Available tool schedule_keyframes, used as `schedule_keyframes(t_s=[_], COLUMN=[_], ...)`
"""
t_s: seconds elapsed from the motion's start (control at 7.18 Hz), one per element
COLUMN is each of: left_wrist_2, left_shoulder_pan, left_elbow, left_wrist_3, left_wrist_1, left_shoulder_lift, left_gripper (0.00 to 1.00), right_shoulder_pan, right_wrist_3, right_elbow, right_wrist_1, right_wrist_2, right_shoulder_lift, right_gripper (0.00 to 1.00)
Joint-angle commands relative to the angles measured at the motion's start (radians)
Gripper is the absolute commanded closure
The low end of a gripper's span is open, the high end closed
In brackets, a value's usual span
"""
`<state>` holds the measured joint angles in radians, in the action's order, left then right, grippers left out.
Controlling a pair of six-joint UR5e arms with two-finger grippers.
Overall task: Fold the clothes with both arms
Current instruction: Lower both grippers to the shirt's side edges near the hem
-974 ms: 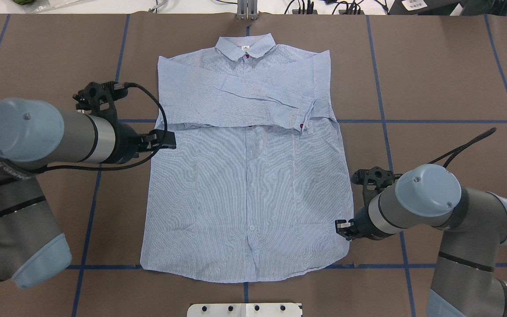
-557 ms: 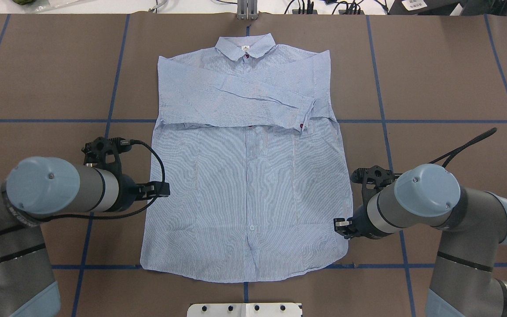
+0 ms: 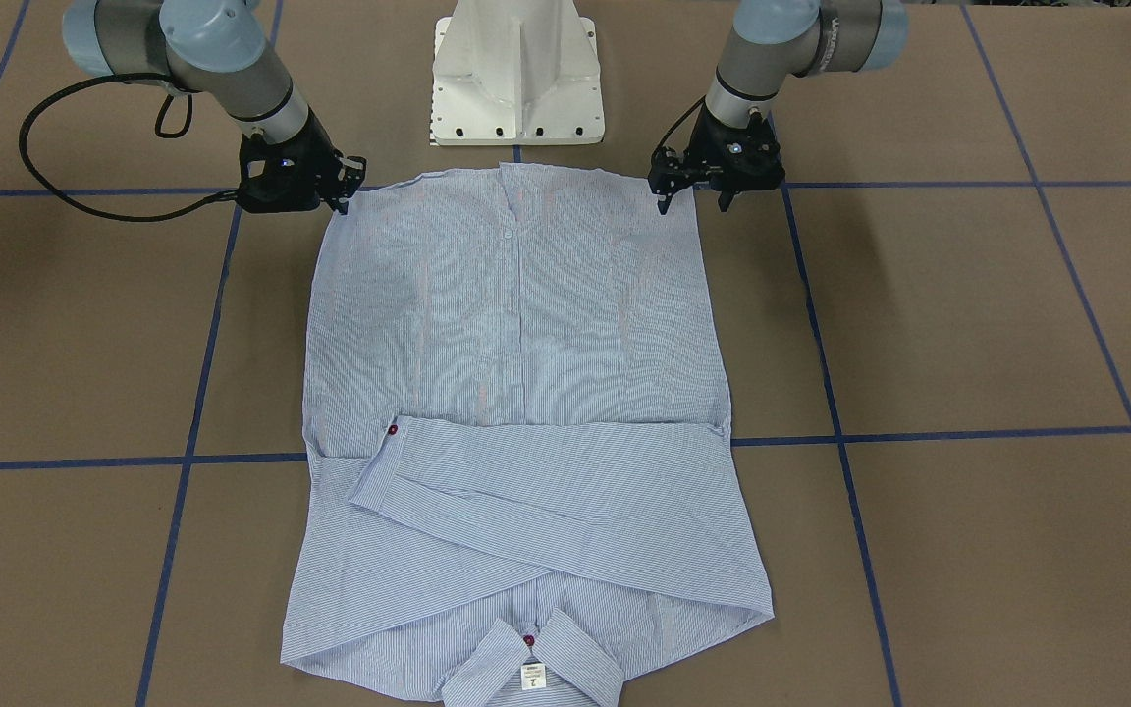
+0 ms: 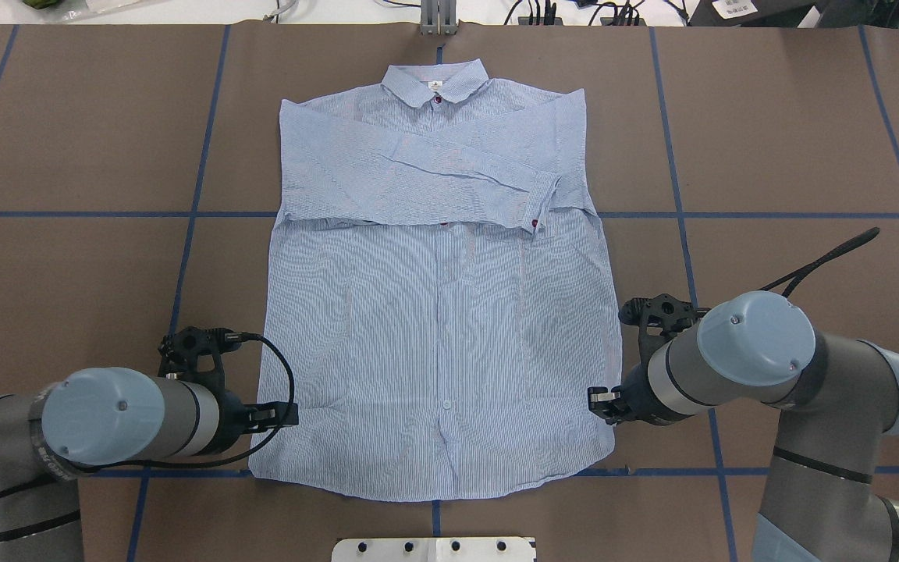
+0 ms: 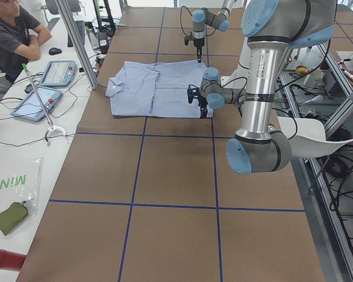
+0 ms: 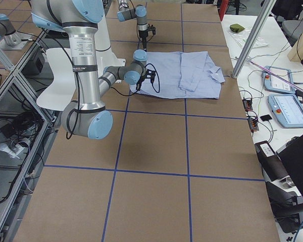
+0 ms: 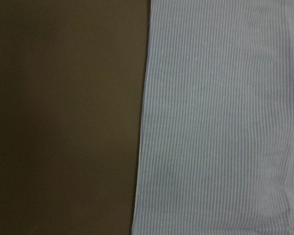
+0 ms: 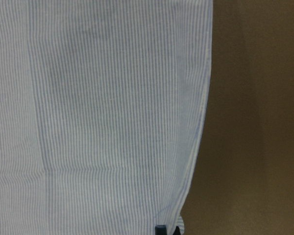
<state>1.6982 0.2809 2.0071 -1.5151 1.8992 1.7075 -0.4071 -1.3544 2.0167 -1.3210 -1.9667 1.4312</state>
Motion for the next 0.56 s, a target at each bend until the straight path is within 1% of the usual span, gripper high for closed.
schedule_keyframes(t_s=[0.0,0.14,0.42], left_wrist_2=[-0.002,-0.002,0.000], left_shoulder_pan=[-0.032,-0.035,-0.034], left_elbow=[0.001,0.001,-0.002], left_wrist_3=[-0.048,-0.048,-0.048], left_wrist_1=[0.000,-0.002,-0.026], left_shoulder_lift=[-0.002,-0.002,0.003], left_gripper=[0.34,0.38,0.40], right_shoulder_pan=[0.001,0.001,-0.002], right_wrist_3=[0.000,0.000,0.000], right_elbow=[0.001,-0.001,-0.001], right_wrist_1=[0.000,0.000,0.000], right_wrist_2=[-0.001,-0.001,-0.001], right_shoulder_lift=[-0.006,-0.006,-0.006], right_gripper=[1.00,1.00,1.00])
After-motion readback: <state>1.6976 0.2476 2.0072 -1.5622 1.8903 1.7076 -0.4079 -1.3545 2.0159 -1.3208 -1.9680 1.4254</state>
